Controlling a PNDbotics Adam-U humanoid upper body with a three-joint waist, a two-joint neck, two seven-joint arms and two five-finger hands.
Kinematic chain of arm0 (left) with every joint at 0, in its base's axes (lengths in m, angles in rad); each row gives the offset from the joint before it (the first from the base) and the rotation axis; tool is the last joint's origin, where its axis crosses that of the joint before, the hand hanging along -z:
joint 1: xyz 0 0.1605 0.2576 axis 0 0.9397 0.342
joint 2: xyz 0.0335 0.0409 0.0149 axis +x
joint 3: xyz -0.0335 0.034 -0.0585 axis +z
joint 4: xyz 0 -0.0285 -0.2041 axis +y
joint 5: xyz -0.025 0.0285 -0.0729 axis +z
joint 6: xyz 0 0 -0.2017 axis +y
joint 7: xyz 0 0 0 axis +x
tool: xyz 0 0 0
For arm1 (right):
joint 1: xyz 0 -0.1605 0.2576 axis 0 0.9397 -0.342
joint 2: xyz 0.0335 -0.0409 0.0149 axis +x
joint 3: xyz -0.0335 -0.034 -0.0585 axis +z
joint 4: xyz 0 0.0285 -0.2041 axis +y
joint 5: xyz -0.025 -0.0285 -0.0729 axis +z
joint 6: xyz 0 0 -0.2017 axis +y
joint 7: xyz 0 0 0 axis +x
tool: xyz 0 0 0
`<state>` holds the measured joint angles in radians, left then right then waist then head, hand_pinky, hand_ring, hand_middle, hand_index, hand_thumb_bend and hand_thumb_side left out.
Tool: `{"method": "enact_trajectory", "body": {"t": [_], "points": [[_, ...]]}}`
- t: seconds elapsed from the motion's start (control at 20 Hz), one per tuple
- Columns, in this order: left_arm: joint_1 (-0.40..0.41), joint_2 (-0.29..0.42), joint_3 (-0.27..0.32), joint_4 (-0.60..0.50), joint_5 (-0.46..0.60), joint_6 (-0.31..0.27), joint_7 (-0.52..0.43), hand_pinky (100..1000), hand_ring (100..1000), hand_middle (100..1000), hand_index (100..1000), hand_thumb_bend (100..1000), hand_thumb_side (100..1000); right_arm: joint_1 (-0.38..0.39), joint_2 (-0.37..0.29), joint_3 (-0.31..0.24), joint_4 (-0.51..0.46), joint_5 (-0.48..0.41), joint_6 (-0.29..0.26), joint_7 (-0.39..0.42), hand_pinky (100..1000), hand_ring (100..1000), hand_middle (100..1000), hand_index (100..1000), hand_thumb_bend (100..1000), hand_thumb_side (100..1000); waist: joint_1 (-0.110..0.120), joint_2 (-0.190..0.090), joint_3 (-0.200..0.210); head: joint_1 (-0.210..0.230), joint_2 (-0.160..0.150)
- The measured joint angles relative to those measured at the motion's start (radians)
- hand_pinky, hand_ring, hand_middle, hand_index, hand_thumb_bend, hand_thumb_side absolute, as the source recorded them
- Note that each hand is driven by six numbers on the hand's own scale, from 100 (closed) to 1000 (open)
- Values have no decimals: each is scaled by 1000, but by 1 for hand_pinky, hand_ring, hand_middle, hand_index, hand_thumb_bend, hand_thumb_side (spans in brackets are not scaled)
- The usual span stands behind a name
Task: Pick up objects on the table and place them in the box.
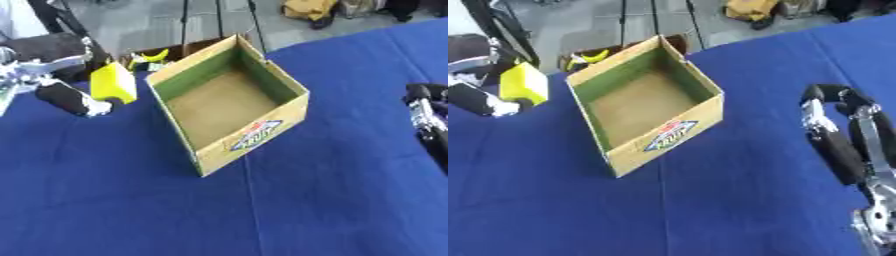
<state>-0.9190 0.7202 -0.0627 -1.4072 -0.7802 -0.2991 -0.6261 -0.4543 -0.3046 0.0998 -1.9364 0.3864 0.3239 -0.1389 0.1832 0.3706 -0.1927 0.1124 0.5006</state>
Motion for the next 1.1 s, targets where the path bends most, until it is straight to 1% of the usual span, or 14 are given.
{"method": "enact_trajectory", "body": {"t": [0.3, 0.35, 0.4, 0.5, 0.55, 0.65, 0.85, 1.1], "points": [[-9, -14, 0, 1, -33, -5, 29, 316, 487, 447, 617, 235, 619, -3, 0, 0, 0, 0, -2, 2, 938, 1000, 663, 792, 100, 840, 3, 0, -3, 14, 0], [-12, -17, 2, 1, -34, -6, 33, 316, 487, 446, 617, 236, 619, -4, 0, 3, -1, 0, -2, 3, 938, 1000, 663, 792, 100, 840, 7, 1, -9, 19, 0], [-22, -19, 7, 4, -36, -6, 40, 315, 485, 442, 618, 242, 618, -9, 0, 7, -3, 0, -4, 5, 938, 1000, 663, 792, 100, 840, 17, 3, -26, 26, 0], [-67, -44, 11, 26, -39, -3, 60, 309, 481, 434, 619, 250, 617, -18, 0, 14, -6, 0, -7, 13, 939, 1000, 664, 792, 100, 839, 45, 9, -70, 43, 1], [-94, -60, 11, 43, -40, -3, 73, 309, 481, 432, 619, 250, 616, -23, 0, 18, -7, 0, -9, 17, 939, 1000, 664, 792, 100, 839, 53, 12, -82, 51, 1], [-119, -78, 13, 81, -41, -6, 100, 306, 479, 429, 617, 252, 618, -34, 0, 25, -10, 0, -12, 24, 939, 1000, 664, 792, 100, 839, 54, 16, -93, 64, 1], [-144, -101, 19, 148, -61, -20, 157, 304, 477, 421, 615, 254, 622, -48, 1, 34, -13, -1, -15, 37, 939, 1000, 664, 792, 100, 842, 54, 28, -121, 89, 1], [-175, -127, 26, 208, -115, -32, 232, 313, 482, 424, 612, 238, 630, -62, 17, 45, -19, -3, -19, 50, 940, 1000, 664, 792, 100, 843, 54, 36, -157, 133, 0]]}}
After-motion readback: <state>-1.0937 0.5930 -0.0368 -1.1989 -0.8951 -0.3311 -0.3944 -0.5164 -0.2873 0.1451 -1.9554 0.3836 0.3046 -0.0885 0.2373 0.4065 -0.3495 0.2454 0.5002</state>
